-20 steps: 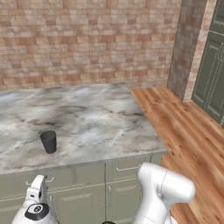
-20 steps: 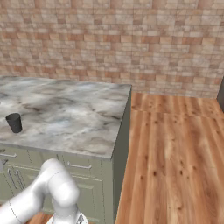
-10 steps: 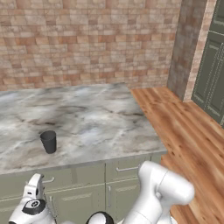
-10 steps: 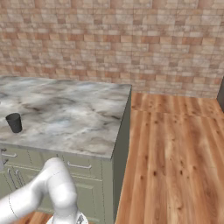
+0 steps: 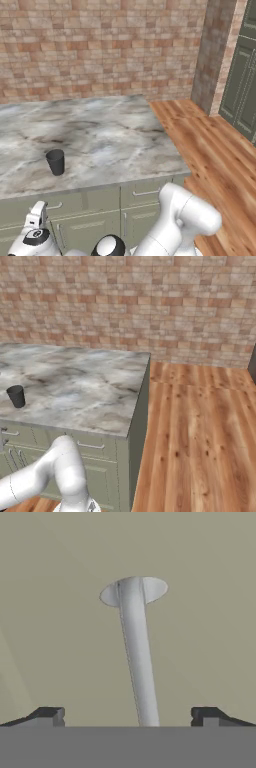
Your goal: Take the tongs from the drawer on the left and place them on the dining counter next to the tray containing the kebab skewer.
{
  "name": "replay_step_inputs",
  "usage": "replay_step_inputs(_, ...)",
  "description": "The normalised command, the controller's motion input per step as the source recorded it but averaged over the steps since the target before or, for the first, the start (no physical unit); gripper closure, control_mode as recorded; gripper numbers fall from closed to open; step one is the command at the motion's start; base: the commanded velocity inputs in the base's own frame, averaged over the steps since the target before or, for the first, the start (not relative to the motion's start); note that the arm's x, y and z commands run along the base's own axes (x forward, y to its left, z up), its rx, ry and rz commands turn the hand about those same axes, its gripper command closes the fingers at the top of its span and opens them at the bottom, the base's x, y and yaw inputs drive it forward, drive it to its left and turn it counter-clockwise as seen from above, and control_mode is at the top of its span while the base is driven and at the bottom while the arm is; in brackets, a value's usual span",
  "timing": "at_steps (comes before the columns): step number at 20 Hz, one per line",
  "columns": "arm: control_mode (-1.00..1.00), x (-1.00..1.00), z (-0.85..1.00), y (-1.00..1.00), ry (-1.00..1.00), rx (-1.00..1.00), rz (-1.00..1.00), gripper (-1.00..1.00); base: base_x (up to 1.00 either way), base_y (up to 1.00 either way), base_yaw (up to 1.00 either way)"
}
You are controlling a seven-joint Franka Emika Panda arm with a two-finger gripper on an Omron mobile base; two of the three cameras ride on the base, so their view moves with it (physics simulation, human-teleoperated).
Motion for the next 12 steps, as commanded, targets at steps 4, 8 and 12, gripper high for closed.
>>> replay_step_inputs(4, -1.00, 0.31, -0.22, 0.04, -0.22, 0.00, 0.00, -1.00, 0.00, 0.00, 0.00)
replay_step_inputs(8, -1.00, 0.30, -0.19, 0.03, -0.17, 0.00, 0.00, -1.00, 0.00, 0.00, 0.00)
replay_step_inputs(12, -1.00, 0.13, -0.11, 0.02, -0.13, 0.00, 0.00, 1.00, 0.00, 0.00, 0.00)
